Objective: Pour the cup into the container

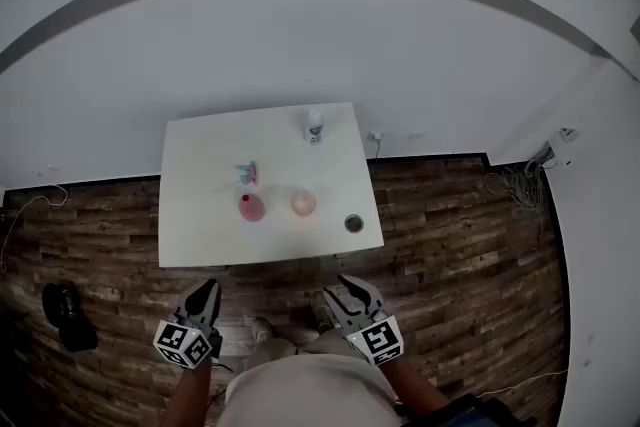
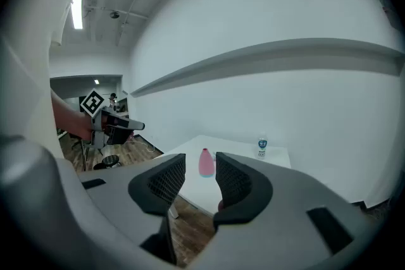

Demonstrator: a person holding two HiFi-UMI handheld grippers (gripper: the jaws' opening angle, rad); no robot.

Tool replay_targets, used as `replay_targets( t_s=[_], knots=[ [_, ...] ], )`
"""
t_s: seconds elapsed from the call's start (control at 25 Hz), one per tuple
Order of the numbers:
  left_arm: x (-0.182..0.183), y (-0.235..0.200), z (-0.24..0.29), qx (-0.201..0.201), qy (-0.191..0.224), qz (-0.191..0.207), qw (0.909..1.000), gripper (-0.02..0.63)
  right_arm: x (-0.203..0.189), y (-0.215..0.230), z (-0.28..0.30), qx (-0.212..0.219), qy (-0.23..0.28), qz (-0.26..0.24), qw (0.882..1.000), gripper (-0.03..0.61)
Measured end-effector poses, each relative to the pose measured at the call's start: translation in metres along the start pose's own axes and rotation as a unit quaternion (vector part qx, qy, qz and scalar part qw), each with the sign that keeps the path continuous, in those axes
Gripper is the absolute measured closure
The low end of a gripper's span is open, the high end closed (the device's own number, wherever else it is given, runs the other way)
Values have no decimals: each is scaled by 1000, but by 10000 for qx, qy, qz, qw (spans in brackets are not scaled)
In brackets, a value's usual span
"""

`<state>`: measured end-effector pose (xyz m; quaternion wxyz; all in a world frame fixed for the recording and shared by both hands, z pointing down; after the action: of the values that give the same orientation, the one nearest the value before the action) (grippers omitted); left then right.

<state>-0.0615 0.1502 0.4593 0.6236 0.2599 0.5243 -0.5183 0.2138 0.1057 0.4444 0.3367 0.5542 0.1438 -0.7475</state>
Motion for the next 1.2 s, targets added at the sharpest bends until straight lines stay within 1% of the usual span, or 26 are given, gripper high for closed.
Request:
replay_targets(
  t_s=[0.12,0.28,0.36,0.44,0.52,0.56,0.68,0.88,1.2],
  knots=[
    [-8,-9,-19,-161,-62,-51,9998,601,1,-20,1,-156,24,13,9999,423],
    [-15,-21,-29,-348,-194,49,9992,601,0,-36,3,-330,130,23,9994,423],
    [-15,-22,-35,-342,-205,114,9991,601,-3,-38,-1,-371,174,133,9991,423],
    [-13,-24,-38,-260,-192,120,9994,601,-2,-36,-4,-302,302,359,9984,423],
    [-10,-23,-37,-168,-144,47,9997,601,4,-29,-6,-189,431,517,9975,421],
    [-9,-20,-35,-137,-113,4,9998,601,7,-24,-7,-160,472,517,9974,413],
    [-7,-9,-26,-128,-76,-14,9999,600,12,-7,-11,-170,528,386,9977,410],
    [-6,5,-10,-127,-74,-16,9999,590,13,17,-22,-188,594,335,9975,410],
    [-2,27,18,19,-80,17,10000,558,8,52,-36,52,577,222,9981,406]
  ],
)
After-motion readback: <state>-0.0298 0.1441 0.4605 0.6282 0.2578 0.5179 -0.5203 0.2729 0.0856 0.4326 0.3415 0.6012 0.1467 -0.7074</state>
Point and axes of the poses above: the fingertips, and each gripper's own axes: z forward along the fingers, y to its right, x out of its top, the point moved 3 cm from there along -z, backward along the fingers, and after that the axes turned 8 degrees about z, right-handed, at the moved point
